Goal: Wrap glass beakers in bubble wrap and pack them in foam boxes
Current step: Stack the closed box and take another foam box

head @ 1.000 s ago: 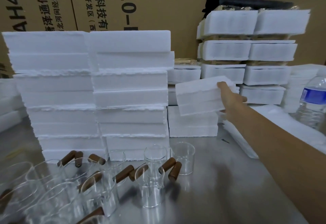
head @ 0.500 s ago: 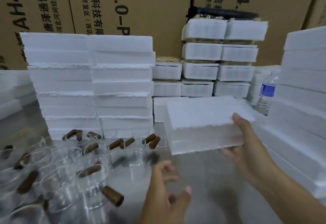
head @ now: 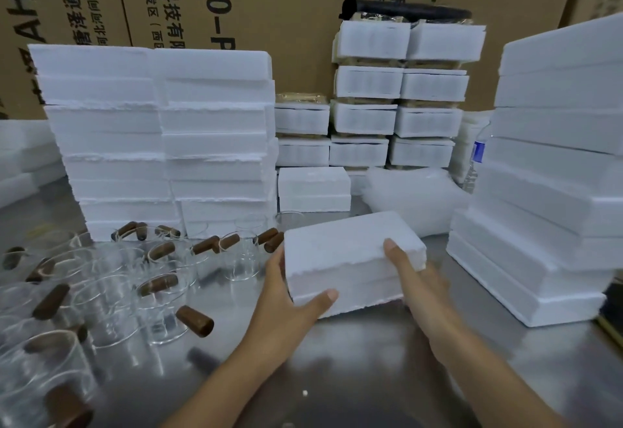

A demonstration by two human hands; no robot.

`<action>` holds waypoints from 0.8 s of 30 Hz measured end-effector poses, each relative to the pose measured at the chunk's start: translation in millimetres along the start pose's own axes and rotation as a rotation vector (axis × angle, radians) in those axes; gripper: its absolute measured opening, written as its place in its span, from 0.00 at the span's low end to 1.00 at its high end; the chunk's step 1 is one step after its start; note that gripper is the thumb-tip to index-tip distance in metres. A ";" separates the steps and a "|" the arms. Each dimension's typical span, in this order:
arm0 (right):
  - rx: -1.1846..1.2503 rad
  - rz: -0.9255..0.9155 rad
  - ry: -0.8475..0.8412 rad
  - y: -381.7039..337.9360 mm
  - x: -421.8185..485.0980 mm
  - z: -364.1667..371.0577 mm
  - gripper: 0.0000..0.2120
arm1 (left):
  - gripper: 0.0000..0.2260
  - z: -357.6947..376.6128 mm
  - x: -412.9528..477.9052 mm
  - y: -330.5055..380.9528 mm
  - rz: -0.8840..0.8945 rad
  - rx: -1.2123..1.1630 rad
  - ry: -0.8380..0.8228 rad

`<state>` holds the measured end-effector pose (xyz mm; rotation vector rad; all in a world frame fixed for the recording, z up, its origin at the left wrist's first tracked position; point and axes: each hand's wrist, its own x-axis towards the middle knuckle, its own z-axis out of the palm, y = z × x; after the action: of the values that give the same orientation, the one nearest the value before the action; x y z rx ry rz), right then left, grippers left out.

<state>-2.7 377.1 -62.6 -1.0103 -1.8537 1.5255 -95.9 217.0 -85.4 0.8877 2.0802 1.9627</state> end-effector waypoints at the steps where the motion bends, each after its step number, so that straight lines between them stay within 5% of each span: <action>1: -0.073 -0.010 0.019 0.3 1.6 -1.5 0.39 | 0.33 0.4 1.8 0.7 -0.011 -0.008 0.024; 12: -0.051 -0.190 0.100 7.6 1.6 -3.3 0.23 | 0.24 -4.8 -4.0 -8.2 -0.012 0.033 0.036; 24: 0.157 -0.249 0.092 3.3 -3.3 -5.5 0.23 | 0.29 -8.2 -9.1 -11.2 -0.008 0.140 -0.027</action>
<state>4.3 377.9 -64.4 -0.7348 -1.6958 1.4252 -96.0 205.6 -97.6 0.9239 2.2245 1.8094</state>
